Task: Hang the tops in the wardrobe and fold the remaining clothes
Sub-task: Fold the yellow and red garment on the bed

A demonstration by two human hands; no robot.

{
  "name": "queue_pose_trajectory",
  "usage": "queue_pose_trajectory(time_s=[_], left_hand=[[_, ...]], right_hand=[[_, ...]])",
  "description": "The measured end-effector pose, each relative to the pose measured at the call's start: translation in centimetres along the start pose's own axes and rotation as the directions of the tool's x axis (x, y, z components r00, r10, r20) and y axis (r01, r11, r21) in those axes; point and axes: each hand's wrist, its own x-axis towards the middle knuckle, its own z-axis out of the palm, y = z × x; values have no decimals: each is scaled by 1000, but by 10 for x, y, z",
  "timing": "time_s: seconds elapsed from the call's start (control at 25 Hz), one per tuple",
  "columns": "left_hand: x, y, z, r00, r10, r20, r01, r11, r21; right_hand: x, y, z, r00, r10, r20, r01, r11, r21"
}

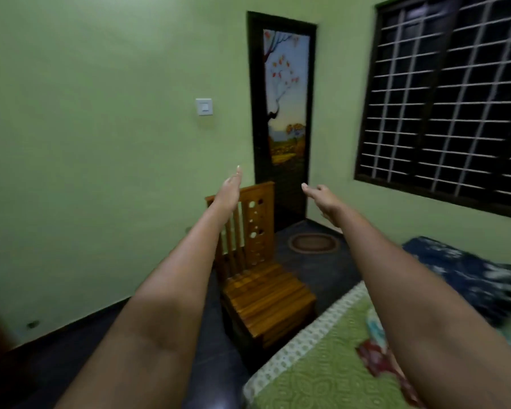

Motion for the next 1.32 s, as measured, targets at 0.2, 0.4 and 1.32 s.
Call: queue_pose_trajectory(time_s=[0.2, 0.4, 1.32], left_hand=[[114, 27, 123, 957, 62, 285, -38, 995, -91], [187, 66, 231, 844, 183, 504, -113, 980, -165], [164, -381, 598, 360, -410, 838, -309, 795, 522]], right_hand=[[37, 34, -130, 922, 90, -378, -90, 996, 16], [43, 45, -219, 760, 125, -638, -134, 990, 33], [101, 572, -222, 389, 819, -422, -879, 467, 94]])
